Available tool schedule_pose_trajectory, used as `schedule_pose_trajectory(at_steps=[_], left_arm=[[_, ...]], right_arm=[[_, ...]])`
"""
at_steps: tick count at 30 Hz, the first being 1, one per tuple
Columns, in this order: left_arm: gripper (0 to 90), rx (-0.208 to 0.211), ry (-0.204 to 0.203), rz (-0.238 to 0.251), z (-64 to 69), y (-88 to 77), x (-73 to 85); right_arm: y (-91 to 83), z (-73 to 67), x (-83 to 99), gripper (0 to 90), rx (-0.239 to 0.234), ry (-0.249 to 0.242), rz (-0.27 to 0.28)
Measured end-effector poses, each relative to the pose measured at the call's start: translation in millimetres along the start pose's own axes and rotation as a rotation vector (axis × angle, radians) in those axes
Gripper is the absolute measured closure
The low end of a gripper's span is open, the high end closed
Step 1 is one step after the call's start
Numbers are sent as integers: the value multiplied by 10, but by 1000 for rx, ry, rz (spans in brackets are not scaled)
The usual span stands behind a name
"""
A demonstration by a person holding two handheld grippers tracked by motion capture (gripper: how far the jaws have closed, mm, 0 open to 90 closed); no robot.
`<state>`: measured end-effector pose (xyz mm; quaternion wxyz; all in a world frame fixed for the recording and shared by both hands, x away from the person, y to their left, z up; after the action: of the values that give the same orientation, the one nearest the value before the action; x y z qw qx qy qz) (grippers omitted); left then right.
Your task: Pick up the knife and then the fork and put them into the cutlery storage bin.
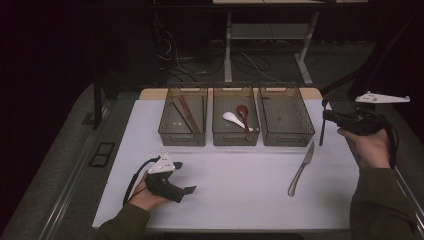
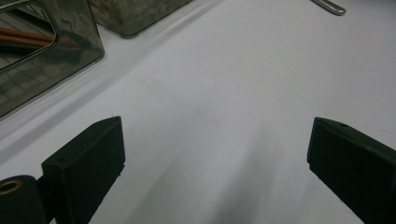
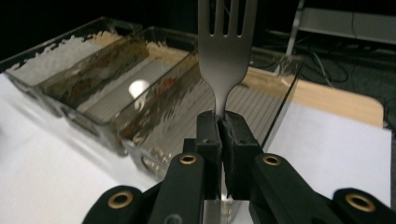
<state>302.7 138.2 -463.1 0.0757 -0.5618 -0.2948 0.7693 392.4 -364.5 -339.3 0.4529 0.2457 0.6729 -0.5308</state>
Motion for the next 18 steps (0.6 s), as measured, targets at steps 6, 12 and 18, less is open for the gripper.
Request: schedule_pose_trajectory(at_steps=[6,12,18], left_arm=[[34,-1,-1,3,6,1,-3],[34,1,-2,2,13,3,-2],[34,7,3,-1,21,9,-3]], right_arm=[[114,-49,-133,853,18,-7,40],[271,-99,-235,853,51,-17,64],[594,-111,-220,853,67,-58,-40]])
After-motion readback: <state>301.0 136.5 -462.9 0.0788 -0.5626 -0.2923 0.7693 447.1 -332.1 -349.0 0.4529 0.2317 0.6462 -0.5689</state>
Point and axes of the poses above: each handheld gripper's, and its own axes: y roughly forward along the jaws, x roughly out of its underside, z roughly to its right, the point moved 4 cm from there along y, roughly forward along the jaws, and after that the axes turned 11 degrees about x, right-handed, at the moved point
